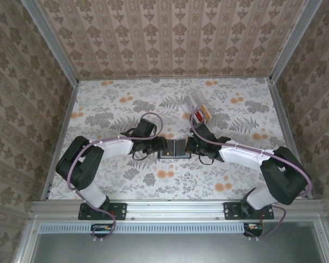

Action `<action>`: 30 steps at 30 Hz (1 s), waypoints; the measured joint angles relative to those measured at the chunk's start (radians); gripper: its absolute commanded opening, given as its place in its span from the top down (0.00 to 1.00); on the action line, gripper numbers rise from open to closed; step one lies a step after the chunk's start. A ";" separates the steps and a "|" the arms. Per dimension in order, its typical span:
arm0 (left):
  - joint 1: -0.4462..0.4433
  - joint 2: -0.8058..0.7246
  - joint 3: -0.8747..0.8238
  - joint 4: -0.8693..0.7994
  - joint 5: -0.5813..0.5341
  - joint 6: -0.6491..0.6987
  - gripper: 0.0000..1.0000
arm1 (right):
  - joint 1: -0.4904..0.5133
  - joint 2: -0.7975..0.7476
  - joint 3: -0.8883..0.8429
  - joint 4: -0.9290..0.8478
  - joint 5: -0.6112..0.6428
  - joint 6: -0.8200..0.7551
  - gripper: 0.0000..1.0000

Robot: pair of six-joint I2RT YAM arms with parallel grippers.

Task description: Put the credit cards into the card holder

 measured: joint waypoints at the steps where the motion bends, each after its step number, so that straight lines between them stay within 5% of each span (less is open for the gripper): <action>1: 0.000 0.000 0.000 0.000 0.000 0.000 0.47 | 0.000 -0.002 0.000 0.008 -0.013 0.000 1.00; 11: -0.002 0.001 0.000 0.000 -0.001 -0.001 0.50 | 0.000 -0.026 0.028 0.014 -0.069 0.000 1.00; 22: -0.013 -0.117 -0.011 -0.039 -0.136 -0.021 0.34 | 0.000 0.064 0.060 0.109 -0.178 0.011 1.00; 30: -0.013 -0.144 -0.027 -0.041 -0.165 -0.022 0.37 | -0.017 0.064 0.003 0.180 -0.185 0.046 1.00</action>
